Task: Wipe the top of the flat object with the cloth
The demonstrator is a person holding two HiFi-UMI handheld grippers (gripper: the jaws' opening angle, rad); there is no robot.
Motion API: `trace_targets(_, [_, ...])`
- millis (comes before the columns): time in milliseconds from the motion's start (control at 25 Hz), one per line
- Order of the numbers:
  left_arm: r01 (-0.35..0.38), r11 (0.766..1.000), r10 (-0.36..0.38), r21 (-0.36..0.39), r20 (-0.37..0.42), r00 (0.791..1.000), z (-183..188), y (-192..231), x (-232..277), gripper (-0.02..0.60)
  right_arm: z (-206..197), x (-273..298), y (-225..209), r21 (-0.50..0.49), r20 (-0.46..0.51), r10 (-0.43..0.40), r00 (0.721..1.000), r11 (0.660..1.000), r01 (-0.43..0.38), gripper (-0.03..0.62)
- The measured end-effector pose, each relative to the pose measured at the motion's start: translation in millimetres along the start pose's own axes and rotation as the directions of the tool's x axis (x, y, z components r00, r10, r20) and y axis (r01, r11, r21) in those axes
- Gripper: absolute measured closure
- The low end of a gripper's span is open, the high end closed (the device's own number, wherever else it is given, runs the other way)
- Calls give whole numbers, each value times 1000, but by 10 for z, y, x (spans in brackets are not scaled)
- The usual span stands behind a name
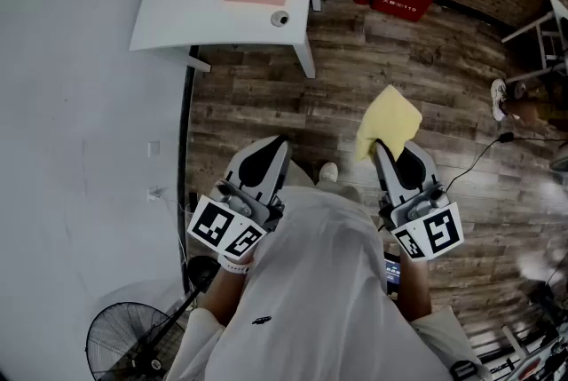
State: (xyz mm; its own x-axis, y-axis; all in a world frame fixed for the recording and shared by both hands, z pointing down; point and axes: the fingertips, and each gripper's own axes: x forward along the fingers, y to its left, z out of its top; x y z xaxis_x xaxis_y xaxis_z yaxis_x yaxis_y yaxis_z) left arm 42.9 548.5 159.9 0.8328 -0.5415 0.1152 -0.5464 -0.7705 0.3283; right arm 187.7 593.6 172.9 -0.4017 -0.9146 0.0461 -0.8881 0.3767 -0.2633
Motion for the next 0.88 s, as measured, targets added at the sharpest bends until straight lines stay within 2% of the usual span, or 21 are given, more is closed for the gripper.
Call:
trace_targets(160, [15,999,-15,37,0,1000,7,-175,-8,565,26,-158,18,-8,24,1,1000,1000,-1,536])
trace_targets(320, [-4,998,3,58,4,1000,-15,-230,-103,565,-11,-186,89,-12,20,20,1000,1000,-20,536])
trace_targets(520, [-63,997,62,41,30,998,-34,-122,-229,565,-6,-129,218,-31,12,47,999,998,-46,537])
trace_targets(880, [-91,995,87,36,91,992,11,-61,-284,565,27,5,360,-50,4,104,995,993,-103,533])
